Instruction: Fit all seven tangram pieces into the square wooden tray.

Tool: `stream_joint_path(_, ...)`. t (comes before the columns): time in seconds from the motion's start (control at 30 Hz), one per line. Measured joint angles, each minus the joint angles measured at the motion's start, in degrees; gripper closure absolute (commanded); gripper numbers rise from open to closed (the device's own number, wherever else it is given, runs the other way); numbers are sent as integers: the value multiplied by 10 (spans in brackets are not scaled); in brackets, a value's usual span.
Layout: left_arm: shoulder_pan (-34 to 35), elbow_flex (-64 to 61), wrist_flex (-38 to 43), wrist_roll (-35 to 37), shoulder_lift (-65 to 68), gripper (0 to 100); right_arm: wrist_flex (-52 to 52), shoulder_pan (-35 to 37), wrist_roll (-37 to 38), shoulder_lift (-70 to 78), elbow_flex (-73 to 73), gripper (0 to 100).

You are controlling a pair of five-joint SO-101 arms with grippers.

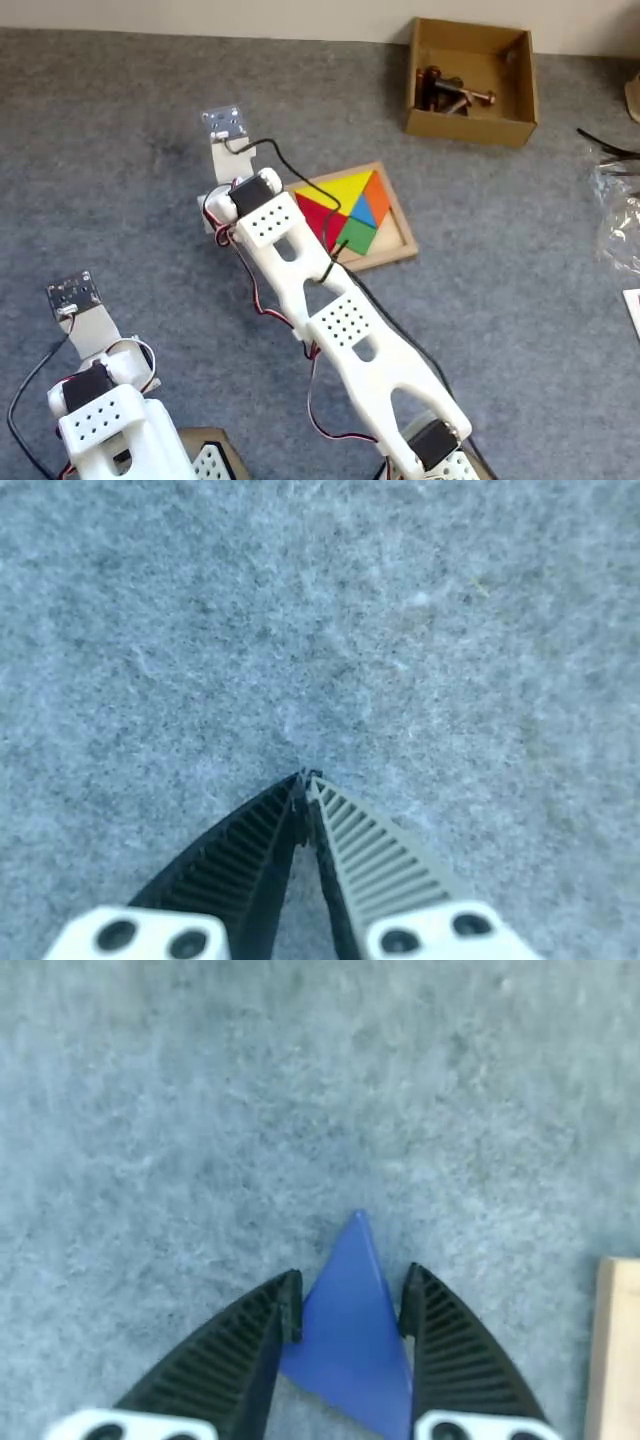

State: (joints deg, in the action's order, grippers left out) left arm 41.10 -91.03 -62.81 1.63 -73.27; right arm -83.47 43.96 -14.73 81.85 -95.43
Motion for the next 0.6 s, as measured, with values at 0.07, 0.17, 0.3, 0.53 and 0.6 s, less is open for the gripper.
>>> stream_joint_path(0.07,0,0,0,0,0,995,-11,6,23,-1,-1,845)
stream_joint_path(0.17,0,0,0,0,0,995,-19,16,39,-1,-1,843)
stream_joint_path(0.3,0,0,0,0,0,995,-27,20,46,-1,-1,788)
stream_joint_path(0.53,0,0,0,0,0,995,-39,36,46,-1,-5,779)
stream_joint_path(0.6,0,0,0,0,0,995,-42,36,49,-4,-5,779)
